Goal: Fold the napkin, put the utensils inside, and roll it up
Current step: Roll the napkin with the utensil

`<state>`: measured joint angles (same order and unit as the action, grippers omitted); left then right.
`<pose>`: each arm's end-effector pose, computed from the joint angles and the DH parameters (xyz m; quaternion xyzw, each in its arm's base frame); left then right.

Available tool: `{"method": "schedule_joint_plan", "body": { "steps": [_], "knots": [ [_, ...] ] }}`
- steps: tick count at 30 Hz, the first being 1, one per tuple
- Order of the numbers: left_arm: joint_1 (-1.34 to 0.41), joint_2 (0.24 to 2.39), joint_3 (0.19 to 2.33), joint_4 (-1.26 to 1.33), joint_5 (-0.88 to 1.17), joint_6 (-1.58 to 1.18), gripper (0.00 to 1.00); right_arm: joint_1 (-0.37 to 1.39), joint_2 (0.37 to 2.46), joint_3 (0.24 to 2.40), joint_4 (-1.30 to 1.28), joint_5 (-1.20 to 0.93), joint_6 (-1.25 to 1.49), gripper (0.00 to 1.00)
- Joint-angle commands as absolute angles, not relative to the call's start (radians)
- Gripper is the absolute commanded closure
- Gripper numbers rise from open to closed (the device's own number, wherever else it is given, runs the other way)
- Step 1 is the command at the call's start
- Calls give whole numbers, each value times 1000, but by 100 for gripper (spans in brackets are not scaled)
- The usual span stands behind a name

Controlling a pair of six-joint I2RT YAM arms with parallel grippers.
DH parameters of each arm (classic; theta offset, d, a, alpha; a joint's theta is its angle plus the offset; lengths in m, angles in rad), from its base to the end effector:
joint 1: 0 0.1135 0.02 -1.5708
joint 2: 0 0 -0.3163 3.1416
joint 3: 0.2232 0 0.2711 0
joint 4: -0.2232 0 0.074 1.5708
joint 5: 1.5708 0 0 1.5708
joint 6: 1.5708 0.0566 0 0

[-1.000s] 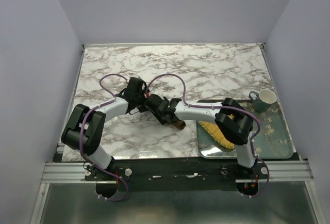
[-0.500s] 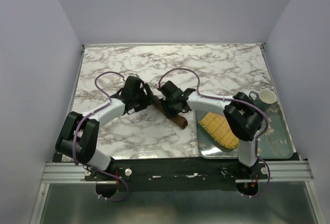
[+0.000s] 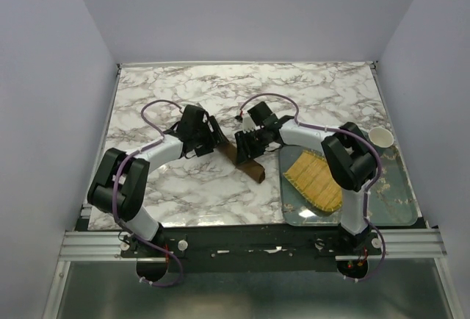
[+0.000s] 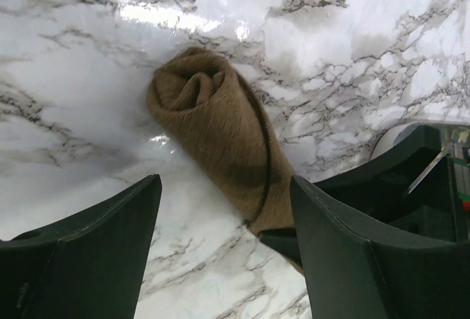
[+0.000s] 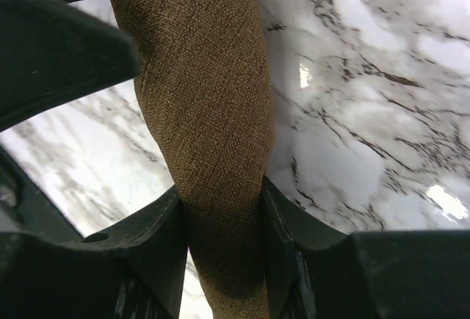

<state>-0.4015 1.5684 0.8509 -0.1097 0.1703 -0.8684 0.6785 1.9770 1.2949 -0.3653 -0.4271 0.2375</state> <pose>0.3145 -0.1439 0.2057 -0.1847 0.9103 -0.2785 0.2444 0.3362 0.3012 0.1753 -0.2600 0.9092 0.2954 0.1363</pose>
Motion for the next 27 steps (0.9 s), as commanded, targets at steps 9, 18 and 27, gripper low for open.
{"method": "schedule_joint_plan", "body": {
  "steps": [9,18,27],
  "knots": [
    [-414,1649,885,-64,166,-870,29,641,2046,1279,-342,-603,235,50],
    [-416,1620,828,-29,160,-884,44,693,1986,1302,-409,-411,226,42],
    [-422,1609,813,-28,161,-888,46,749,1994,1318,-431,-278,221,23]
  ]
}}
